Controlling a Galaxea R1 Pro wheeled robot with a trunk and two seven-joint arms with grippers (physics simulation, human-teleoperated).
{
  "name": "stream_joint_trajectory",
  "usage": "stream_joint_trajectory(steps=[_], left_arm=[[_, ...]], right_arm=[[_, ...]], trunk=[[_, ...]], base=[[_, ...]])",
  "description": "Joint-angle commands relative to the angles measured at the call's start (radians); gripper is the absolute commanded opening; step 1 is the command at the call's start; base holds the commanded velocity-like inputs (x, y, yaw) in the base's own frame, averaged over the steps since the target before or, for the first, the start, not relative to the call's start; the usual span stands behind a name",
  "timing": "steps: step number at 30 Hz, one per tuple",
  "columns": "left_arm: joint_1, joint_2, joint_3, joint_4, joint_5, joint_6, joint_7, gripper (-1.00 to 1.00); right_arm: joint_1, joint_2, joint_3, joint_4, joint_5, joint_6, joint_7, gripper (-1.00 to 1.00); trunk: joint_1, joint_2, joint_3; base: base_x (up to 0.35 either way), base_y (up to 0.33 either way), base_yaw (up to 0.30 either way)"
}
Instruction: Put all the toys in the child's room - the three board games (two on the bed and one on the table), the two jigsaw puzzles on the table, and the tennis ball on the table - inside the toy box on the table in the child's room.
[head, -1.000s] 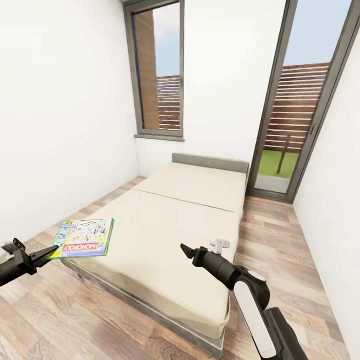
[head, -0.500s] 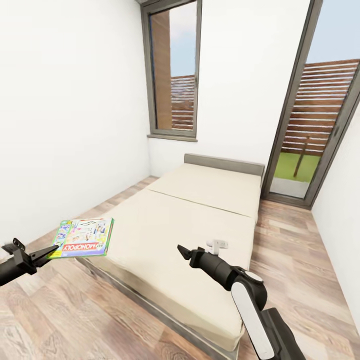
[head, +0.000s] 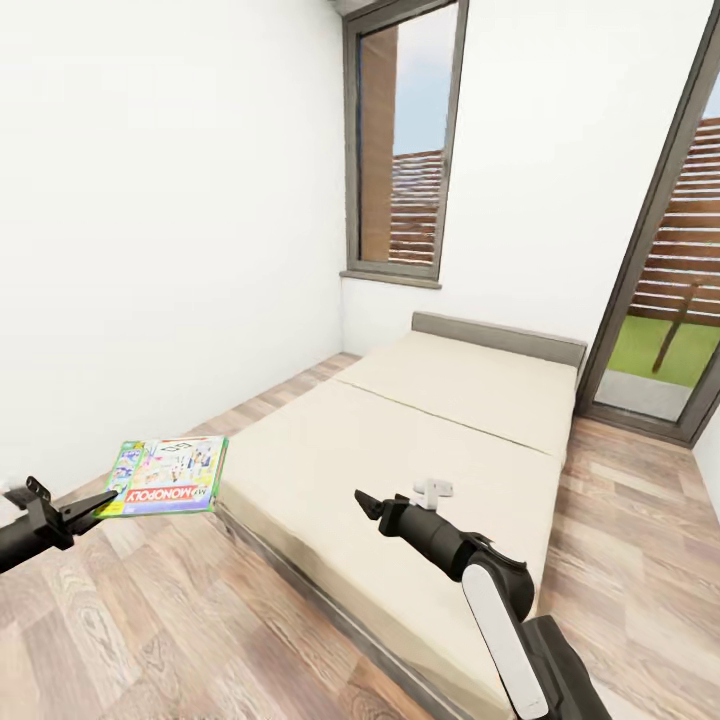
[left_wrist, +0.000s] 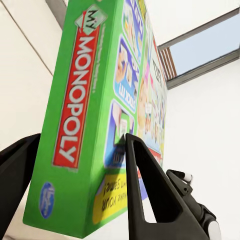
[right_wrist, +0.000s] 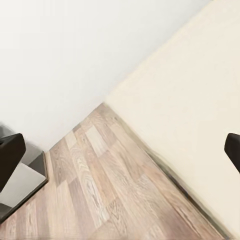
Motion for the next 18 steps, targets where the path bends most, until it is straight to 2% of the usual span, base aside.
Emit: stream_joint_trajectory(steps=[1, 5, 9, 13, 18], left_arm=[[-0.001, 0.0, 0.001, 0.0, -0.001, 0.01, -0.004, -1.0], [-0.001, 0.004, 0.002, 0.0, -0.002, 0.012, -0.004, -1.0], [-0.001, 0.042, 0.0, 0.0, -0.003, 0.014, -0.004, -1.0], [-0.002, 0.065, 0.0, 0.0, -0.004, 0.015, -0.004, -1.0], [-0.002, 0.074, -0.001, 0.0, -0.004, 0.017, -0.004, -1.0]], right_arm=[[0.0, 0.0, -0.001, -0.001, 0.001, 0.005, 0.003, 1.0], [0.0, 0.0, -0.001, -0.001, 0.001, 0.005, 0.003, 1.0], [0.0, 0.0, -0.001, -0.001, 0.001, 0.005, 0.003, 1.0], [0.0, 0.0, -0.001, -0.001, 0.001, 0.005, 0.003, 1.0], [0.0, 0.0, -0.001, 0.0, 0.001, 0.005, 0.003, 1.0]], trunk=[[-0.004, 0.007, 0.002], [-0.019, 0.035, 0.015], [-0.035, 0.063, 0.027], [-0.05, 0.091, 0.04], [-0.069, 0.126, 0.055]], base=[[0.0, 0.0, 0.292], [0.0, 0.0, 0.292], [0.0, 0.0, 0.292], [0.0, 0.0, 0.292], [-0.004, 0.0, 0.292]])
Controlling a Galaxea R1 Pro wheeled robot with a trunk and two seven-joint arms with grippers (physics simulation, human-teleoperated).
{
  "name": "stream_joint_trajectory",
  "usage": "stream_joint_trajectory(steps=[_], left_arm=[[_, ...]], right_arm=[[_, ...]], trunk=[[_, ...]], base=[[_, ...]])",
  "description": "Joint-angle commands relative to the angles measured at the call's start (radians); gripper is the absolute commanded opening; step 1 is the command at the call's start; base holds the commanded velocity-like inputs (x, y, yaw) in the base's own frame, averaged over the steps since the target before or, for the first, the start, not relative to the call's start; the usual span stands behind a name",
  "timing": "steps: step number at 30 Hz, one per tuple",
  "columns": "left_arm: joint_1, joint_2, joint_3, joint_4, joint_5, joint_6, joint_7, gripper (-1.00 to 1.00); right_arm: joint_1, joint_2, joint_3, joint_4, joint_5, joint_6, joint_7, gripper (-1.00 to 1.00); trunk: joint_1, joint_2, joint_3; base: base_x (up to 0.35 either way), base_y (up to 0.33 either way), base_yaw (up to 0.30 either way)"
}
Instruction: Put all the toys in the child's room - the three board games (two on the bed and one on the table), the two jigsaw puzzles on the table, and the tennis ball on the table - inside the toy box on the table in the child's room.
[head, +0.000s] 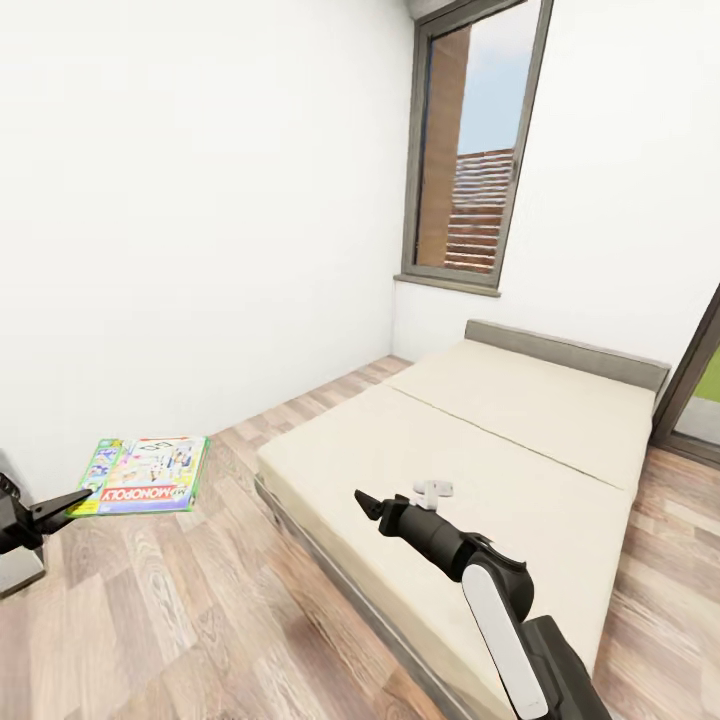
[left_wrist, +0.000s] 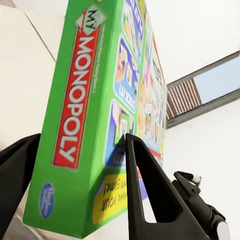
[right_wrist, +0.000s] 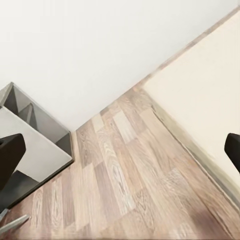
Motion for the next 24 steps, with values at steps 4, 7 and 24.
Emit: stream_joint_trajectory(steps=[4, 7, 24], left_arm=[[-0.001, 0.001, -0.002, 0.0, 0.0, 0.01, -0.004, -1.0], [-0.001, 0.001, -0.003, 0.0, 0.0, 0.011, -0.004, -1.0], [-0.001, -0.001, -0.007, 0.0, 0.001, 0.011, -0.004, -1.0]], right_arm=[[0.0, 0.0, -0.001, -0.001, 0.001, 0.005, 0.003, 1.0], [0.0, 0.0, -0.001, -0.001, 0.001, 0.005, 0.003, 1.0], [0.0, 0.0, 0.0, -0.001, 0.005, 0.004, 0.003, 1.0]], trunk=[[-0.016, 0.028, 0.012], [-0.027, 0.049, 0.021], [-0.092, 0.168, 0.074]], base=[[-0.147, 0.0, 0.292], [-0.061, 0.0, 0.179], [-0.004, 0.0, 0.199]])
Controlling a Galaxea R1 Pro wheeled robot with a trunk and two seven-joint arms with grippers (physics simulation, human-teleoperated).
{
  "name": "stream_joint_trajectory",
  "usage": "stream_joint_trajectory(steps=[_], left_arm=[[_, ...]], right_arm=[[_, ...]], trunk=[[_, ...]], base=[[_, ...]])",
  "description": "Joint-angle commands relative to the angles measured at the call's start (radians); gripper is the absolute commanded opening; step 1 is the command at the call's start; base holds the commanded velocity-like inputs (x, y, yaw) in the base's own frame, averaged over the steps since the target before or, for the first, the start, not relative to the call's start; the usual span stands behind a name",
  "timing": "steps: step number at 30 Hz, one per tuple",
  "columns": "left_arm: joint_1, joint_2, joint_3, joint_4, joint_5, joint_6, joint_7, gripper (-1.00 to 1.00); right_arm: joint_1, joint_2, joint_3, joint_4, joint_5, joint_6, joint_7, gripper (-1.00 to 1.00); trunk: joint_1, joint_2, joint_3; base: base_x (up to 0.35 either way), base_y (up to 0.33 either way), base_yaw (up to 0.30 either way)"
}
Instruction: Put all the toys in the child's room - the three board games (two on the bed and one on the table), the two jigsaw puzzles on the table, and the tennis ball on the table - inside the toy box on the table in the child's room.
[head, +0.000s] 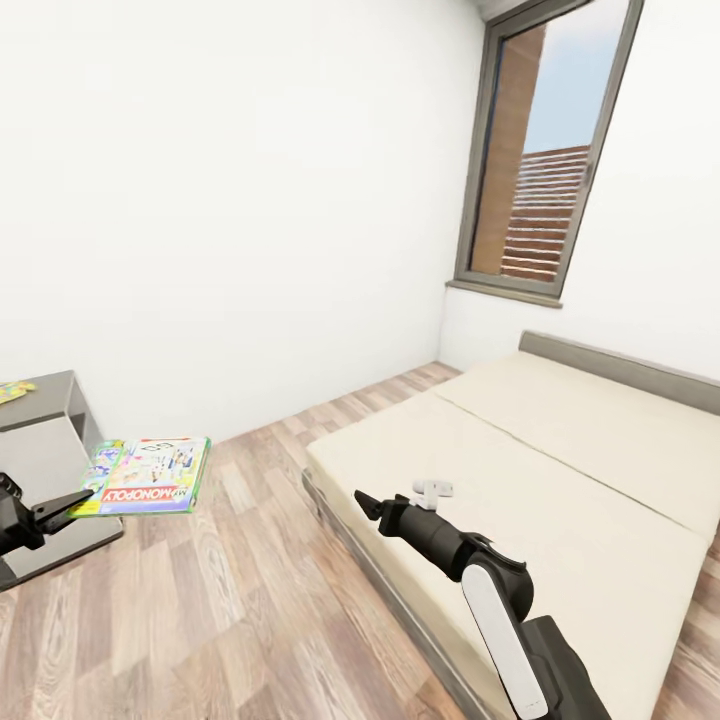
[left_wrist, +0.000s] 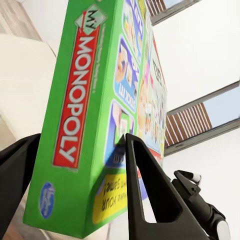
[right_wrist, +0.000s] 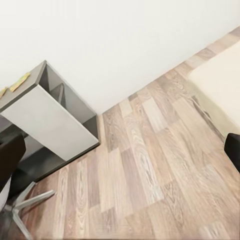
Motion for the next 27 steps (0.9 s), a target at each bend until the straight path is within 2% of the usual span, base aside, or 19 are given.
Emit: stream_joint_trajectory(steps=[1, 13, 27], left_arm=[[-0.001, 0.0, 0.001, 0.0, -0.001, 0.01, -0.004, -1.0], [-0.001, -0.001, 0.003, 0.0, 0.0, 0.009, -0.004, -1.0], [-0.001, -0.001, 0.004, 0.0, -0.001, 0.009, -0.004, -1.0]], right_arm=[[0.0, 0.0, -0.001, -0.001, 0.002, 0.005, 0.003, 1.0], [0.0, 0.0, 0.0, 0.0, 0.007, 0.005, 0.003, 1.0], [0.0, 0.0, 0.019, 0.001, 0.008, -0.032, 0.003, 1.0]], trunk=[[-0.004, 0.007, 0.002], [-0.008, 0.014, 0.005], [-0.008, 0.014, 0.005]], base=[[0.0, 0.0, 0.284], [0.004, 0.0, 0.284], [0.16, 0.041, 0.284]])
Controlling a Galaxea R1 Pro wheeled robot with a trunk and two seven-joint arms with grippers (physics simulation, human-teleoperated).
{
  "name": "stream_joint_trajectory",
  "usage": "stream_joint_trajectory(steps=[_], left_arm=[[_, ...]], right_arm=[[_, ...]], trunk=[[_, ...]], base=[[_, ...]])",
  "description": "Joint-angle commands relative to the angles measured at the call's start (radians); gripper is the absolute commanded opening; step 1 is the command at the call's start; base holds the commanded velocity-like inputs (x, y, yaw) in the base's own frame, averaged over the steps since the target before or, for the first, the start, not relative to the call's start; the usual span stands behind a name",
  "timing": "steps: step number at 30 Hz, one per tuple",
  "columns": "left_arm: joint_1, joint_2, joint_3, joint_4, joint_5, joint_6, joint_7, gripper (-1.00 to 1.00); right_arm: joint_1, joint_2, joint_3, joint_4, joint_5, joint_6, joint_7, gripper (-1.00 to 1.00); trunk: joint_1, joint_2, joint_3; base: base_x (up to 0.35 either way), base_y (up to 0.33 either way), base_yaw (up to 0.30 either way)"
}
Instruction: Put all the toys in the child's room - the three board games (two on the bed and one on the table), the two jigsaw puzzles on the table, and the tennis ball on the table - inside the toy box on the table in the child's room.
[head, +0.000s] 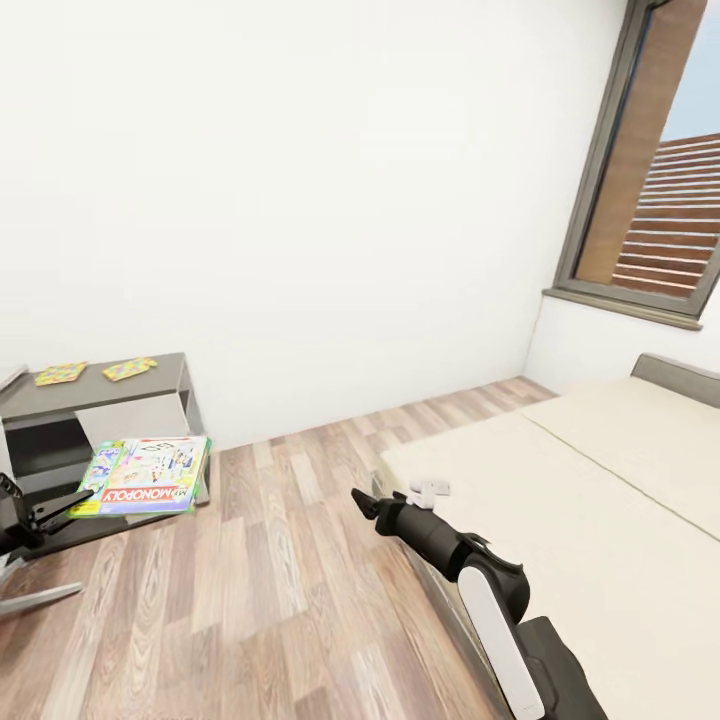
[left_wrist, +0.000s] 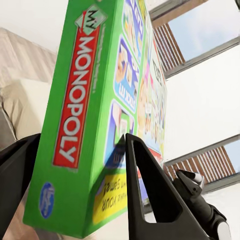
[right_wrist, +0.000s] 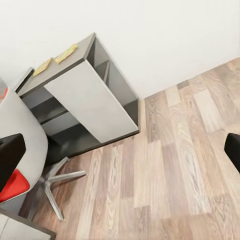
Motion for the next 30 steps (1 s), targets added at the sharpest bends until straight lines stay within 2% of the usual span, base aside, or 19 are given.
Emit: stream_joint_trajectory(steps=[1, 5, 14, 24, 30], left_arm=[[-0.001, 0.0, 0.001, 0.0, 0.001, 0.01, -0.004, -1.0], [-0.001, 0.0, 0.001, 0.0, 0.001, 0.01, -0.004, -1.0], [-0.001, 0.0, 0.0, 0.0, 0.001, 0.009, -0.004, -1.0], [-0.001, -0.001, 0.0, 0.0, 0.001, 0.009, -0.004, -1.0], [-0.001, -0.004, 0.0, 0.0, 0.0, 0.009, -0.004, -1.0]], right_arm=[[0.0, 0.0, -0.001, -0.001, 0.0, 0.005, 0.003, 1.0], [0.0, 0.0, -0.001, -0.001, 0.0, 0.003, 0.003, 1.0], [0.0, 0.0, 0.003, -0.001, 0.001, 0.001, 0.003, 1.0], [0.0, 0.0, 0.007, -0.001, 0.001, 0.001, 0.003, 1.0], [0.0, 0.0, 0.008, -0.001, 0.0, 0.001, 0.003, 1.0]], trunk=[[0.0, -0.001, -0.001], [0.0, -0.001, -0.001], [0.0, -0.001, -0.001], [0.0, -0.001, -0.001], [0.0, -0.001, -0.001]], base=[[0.16, 0.032, 0.284], [0.146, 0.045, 0.258], [0.141, 0.028, 0.093], [0.287, 0.053, 0.268], [0.079, 0.027, 0.287]])
